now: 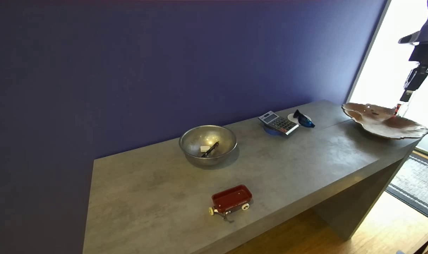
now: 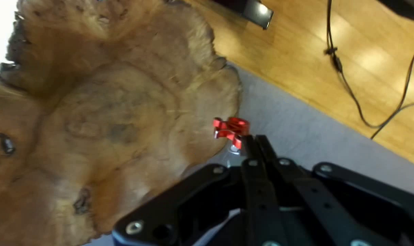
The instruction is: Remove the keys from the wooden tray and put them in the silver bowl.
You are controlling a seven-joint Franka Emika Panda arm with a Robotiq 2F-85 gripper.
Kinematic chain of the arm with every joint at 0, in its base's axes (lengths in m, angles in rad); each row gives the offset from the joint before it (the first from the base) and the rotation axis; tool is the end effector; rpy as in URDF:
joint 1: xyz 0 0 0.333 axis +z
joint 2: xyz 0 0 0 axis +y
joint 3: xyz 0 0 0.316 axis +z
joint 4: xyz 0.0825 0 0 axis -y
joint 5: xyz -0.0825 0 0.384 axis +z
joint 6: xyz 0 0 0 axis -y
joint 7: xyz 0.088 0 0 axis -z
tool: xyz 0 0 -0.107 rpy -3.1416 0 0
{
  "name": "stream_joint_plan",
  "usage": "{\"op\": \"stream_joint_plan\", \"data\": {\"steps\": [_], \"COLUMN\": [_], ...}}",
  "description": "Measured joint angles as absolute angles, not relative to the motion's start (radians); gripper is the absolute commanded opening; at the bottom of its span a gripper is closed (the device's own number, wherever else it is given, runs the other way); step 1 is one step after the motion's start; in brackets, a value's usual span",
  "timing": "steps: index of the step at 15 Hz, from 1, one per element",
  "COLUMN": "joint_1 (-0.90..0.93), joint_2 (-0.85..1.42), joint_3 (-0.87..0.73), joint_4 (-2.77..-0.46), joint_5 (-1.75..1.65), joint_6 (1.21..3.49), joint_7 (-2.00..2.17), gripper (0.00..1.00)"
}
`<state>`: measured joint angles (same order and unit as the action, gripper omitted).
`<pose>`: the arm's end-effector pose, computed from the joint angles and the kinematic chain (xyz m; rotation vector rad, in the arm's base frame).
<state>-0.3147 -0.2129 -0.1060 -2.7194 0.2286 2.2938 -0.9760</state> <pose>0.3424 -0.1454 0.2760 -2.8132 -0.5555 0.0738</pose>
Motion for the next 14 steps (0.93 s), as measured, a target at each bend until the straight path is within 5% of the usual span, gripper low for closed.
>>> {"op": "stream_joint_plan", "data": {"steps": [8, 14], "joint_1": [-0.237, 0.089], "joint_2": [-0.283, -0.286], "joint_3": [-0.105, -0.005], "joint_4": [-2.780, -2.741], "joint_5": [0.181, 0.216], "joint_6": [2.295, 2.313], "joint_7": [-0.933, -0.902], "gripper": [0.01, 0.01]}}
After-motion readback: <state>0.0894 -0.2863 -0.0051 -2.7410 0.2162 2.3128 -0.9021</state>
